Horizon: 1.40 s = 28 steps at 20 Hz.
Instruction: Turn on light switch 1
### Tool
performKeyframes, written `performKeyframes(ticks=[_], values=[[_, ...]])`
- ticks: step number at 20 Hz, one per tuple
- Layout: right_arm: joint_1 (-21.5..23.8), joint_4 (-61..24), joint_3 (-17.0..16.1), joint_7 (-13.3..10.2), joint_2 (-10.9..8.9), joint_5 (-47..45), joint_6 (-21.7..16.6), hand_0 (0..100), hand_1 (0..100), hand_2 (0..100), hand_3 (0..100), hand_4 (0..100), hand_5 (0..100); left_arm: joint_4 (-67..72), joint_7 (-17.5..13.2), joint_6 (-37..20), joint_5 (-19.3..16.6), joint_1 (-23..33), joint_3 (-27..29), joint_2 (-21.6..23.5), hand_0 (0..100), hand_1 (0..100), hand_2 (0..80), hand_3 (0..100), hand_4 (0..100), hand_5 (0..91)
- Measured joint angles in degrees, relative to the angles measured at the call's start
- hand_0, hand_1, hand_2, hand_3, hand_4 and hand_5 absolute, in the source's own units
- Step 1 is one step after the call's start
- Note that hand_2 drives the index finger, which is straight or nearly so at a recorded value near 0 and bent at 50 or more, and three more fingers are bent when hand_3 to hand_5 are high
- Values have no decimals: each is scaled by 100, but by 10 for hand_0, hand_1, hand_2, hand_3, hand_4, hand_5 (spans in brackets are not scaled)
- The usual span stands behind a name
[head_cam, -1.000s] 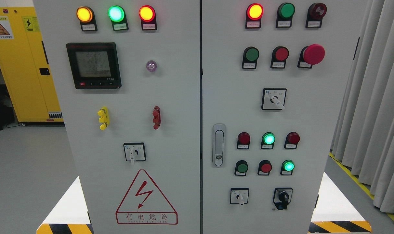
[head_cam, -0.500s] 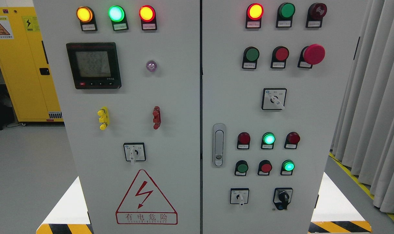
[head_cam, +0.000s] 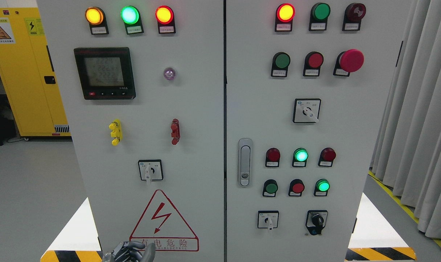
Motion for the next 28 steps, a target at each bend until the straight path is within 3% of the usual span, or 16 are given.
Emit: performKeyframes(ticks=[8, 28], values=[[0, 0, 0, 0, 0, 0, 0, 0, 500, 40, 0, 0, 0, -126, 210, 613, -101, -474, -35, -108, 215, 699, 592, 856, 872, 849], [0, 0, 0, 0, 0, 0, 0, 0, 500, 40, 0, 0, 0, -228, 812, 1122, -383, -1136, -181, -265, 237, 694, 589, 870, 880, 859]])
